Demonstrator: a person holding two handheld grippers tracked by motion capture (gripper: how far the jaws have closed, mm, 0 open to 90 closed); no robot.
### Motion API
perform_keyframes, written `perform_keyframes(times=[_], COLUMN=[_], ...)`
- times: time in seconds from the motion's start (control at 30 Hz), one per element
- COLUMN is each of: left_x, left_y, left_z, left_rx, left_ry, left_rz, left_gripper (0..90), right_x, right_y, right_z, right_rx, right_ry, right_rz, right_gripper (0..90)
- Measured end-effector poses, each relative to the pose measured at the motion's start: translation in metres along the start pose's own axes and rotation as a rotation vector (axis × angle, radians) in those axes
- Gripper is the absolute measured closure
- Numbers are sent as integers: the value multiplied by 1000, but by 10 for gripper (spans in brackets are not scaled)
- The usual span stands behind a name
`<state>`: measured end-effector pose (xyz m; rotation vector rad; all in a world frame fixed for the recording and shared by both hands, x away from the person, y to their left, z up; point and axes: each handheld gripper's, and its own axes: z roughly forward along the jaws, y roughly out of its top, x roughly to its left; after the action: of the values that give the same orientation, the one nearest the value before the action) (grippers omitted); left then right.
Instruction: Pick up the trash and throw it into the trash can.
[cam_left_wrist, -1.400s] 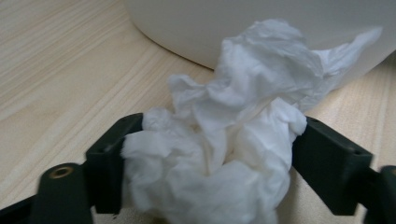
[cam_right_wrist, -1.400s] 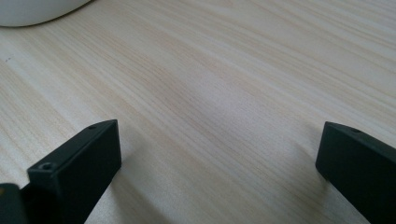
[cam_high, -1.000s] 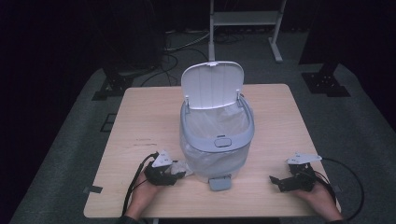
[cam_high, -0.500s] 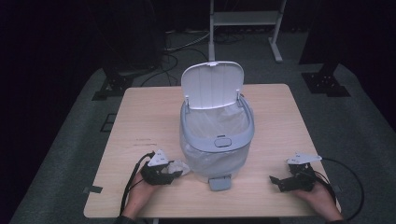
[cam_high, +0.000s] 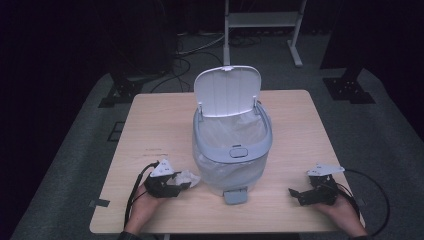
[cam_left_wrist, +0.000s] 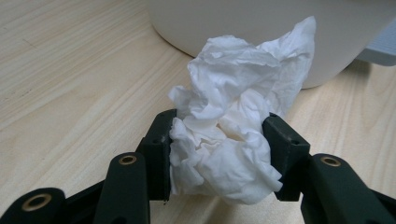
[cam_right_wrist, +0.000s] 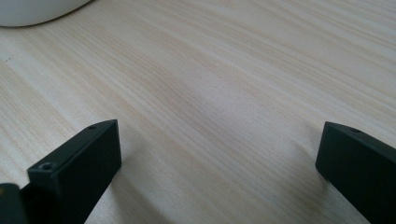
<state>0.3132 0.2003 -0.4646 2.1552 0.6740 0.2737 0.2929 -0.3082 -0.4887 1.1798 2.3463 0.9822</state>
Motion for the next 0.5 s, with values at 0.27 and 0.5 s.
perform_keyframes(times=[0.27, 0.5], left_x=[2, 5], left_y=[2, 1], left_z=[-12, -22], left_rx=[-33, -49], left_ry=[-13, -19], left_rz=[-16, -24], left_gripper=[509, 516], right_x=[0, 0], right_y=[0, 0], right_z=[0, 0], right_rx=[0, 0], right_ry=[0, 0], right_rz=[0, 0], right_gripper=[0, 0])
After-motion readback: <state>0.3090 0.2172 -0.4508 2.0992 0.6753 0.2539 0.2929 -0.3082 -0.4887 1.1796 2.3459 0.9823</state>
